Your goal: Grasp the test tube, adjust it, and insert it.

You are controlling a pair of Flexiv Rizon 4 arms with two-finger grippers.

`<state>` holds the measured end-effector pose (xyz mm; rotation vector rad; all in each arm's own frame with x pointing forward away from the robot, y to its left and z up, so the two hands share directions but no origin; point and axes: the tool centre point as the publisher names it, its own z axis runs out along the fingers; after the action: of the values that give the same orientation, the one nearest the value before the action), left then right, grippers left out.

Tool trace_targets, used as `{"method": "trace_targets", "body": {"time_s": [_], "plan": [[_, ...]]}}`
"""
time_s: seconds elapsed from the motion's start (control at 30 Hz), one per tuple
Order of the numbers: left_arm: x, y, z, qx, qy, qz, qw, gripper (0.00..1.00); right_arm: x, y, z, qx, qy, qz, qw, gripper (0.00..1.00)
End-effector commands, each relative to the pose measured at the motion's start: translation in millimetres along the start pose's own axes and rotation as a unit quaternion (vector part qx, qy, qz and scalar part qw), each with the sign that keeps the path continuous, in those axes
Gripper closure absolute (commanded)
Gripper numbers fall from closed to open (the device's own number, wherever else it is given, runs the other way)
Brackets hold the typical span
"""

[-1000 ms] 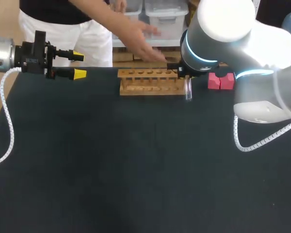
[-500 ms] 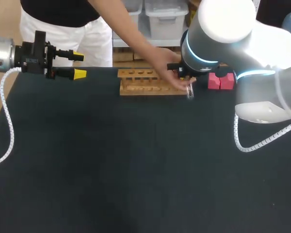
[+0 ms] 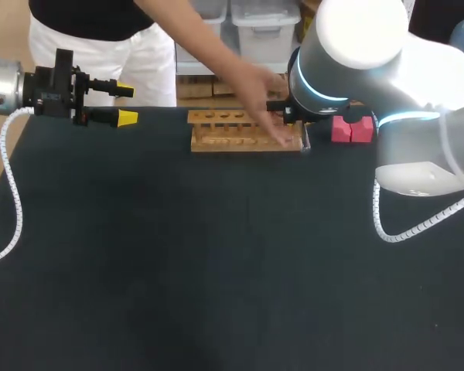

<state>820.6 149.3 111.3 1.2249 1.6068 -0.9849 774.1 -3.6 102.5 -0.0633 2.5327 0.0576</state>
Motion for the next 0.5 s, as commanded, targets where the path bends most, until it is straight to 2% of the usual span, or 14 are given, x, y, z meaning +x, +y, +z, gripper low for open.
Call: {"method": "trace_targets", "body": {"time_s": [0.03, 0.27, 0.5], "plan": [[1.2, 0.3, -0.1, 0.000, -0.002, 0.001, 1.000, 0.00, 1.7, -0.7, -0.8, 0.000, -0.003, 0.001, 1.000, 1.00], [1.2, 0.3, -0.1, 0.000, -0.002, 0.001, 1.000, 0.00, 1.7, -0.7, -0.8, 0.000, -0.003, 0.001, 1.000, 1.00], [1.2, 0.3, -0.1, 0.000, -0.002, 0.001, 1.000, 0.00, 1.2, 8.7, 12.4, 0.006, -0.003, -0.007, 1.000, 1.00]]}}
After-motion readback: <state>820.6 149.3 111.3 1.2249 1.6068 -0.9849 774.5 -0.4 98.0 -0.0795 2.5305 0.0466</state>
